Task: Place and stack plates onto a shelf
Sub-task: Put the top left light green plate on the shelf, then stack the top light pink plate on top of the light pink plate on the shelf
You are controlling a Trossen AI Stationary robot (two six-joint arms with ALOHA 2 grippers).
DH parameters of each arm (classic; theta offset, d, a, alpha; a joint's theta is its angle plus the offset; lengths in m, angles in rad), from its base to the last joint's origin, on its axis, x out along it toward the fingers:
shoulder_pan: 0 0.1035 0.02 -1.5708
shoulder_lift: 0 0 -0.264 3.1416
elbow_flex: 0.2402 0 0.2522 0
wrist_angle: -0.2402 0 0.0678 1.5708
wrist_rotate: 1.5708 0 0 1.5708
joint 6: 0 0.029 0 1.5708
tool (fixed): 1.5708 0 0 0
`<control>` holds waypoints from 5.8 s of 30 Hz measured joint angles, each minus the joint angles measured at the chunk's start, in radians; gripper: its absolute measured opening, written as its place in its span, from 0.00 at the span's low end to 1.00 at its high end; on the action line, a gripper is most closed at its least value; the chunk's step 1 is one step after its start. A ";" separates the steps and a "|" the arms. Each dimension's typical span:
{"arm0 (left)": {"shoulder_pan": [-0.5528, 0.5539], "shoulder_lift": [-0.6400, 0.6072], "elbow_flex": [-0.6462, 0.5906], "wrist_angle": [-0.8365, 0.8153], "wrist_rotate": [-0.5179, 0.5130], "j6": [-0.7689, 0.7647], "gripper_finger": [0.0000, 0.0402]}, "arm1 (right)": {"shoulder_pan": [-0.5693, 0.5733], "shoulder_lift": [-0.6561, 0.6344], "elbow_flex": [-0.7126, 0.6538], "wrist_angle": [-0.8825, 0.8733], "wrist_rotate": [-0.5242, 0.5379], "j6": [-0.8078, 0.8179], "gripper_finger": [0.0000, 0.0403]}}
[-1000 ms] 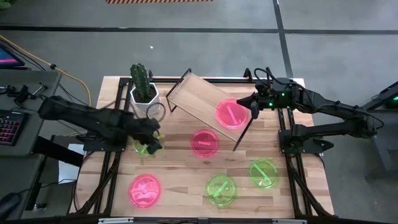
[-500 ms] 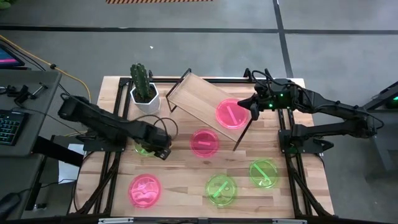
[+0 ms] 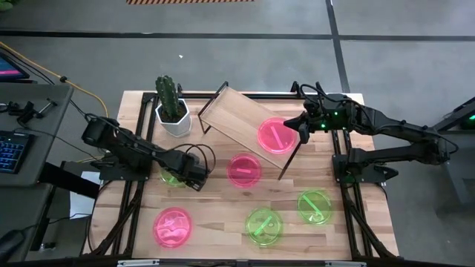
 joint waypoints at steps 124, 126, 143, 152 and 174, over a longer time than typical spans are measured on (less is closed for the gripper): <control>0.392 -0.398 0.299 0.834 0.145 0.696 0.37 | 0.024 -0.119 -0.003 0.246 -0.283 0.028 0.00; 0.393 -0.421 0.300 0.815 0.172 0.697 0.37 | 0.062 -0.088 -0.003 0.322 -0.333 0.099 0.00; 0.199 -0.586 0.295 0.457 0.286 0.895 0.37 | 0.556 0.301 0.097 0.811 -0.012 0.271 0.00; 0.079 -0.564 0.294 0.457 0.254 1.013 0.37 | 0.720 0.551 0.469 0.252 0.096 0.414 0.00; -0.044 0.002 0.293 0.437 -0.062 0.773 0.37 | 1.109 0.768 0.682 -0.636 0.346 1.123 0.00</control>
